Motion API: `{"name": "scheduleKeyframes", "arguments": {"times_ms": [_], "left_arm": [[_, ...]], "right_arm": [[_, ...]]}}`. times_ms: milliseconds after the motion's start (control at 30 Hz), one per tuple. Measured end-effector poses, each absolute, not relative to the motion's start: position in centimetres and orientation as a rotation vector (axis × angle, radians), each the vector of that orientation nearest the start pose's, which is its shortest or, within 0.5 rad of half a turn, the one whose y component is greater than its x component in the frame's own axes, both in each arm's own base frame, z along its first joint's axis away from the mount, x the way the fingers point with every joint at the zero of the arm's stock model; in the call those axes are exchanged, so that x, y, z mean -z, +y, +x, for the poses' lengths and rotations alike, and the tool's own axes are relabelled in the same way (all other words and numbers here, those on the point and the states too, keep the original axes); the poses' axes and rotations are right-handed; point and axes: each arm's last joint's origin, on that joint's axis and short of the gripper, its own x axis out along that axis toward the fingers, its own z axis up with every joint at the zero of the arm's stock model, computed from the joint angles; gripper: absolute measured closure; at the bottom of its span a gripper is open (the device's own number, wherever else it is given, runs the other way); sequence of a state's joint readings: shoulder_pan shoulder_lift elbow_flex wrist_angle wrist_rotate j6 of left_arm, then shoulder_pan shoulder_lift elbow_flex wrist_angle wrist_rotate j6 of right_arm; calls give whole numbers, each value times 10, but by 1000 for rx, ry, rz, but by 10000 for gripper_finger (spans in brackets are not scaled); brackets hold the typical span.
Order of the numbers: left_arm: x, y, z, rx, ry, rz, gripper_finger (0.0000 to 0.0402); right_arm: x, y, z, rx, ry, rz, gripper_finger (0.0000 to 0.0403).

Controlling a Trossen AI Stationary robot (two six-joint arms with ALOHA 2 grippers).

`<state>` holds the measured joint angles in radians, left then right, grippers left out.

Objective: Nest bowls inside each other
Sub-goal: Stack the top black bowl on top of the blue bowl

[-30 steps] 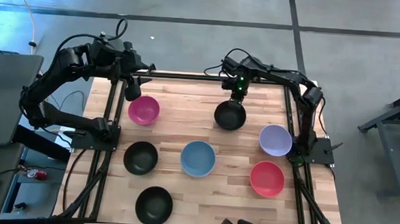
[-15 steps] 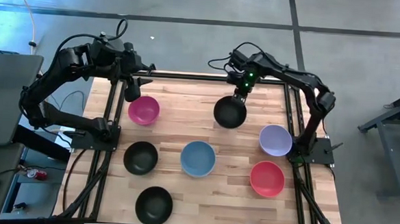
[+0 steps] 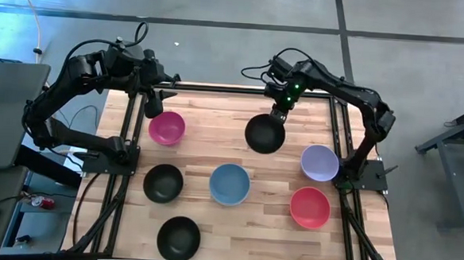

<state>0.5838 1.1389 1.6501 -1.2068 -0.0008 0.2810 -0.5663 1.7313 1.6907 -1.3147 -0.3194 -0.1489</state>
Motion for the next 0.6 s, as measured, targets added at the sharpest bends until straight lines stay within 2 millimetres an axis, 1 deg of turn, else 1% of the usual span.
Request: {"name": "scheduleKeyframes", "arguments": {"times_ms": [133,233,333,467,600], "left_arm": [[-453,92,141,-428,737,50,206],[-453,92,141,-426,736,50,206],[-453,92,141,-426,737,52,206],[-453,92,141,-431,739,53,206],[-452,92,139,-443,766,51,206]], "right_arm": [[-349,-158,287,110,1187,459,403],[-369,-144,291,100,1159,454,403],[-384,-131,297,78,1145,457,403],[-390,-115,309,50,1139,469,403],[-381,-99,326,14,1173,489,403]]}}
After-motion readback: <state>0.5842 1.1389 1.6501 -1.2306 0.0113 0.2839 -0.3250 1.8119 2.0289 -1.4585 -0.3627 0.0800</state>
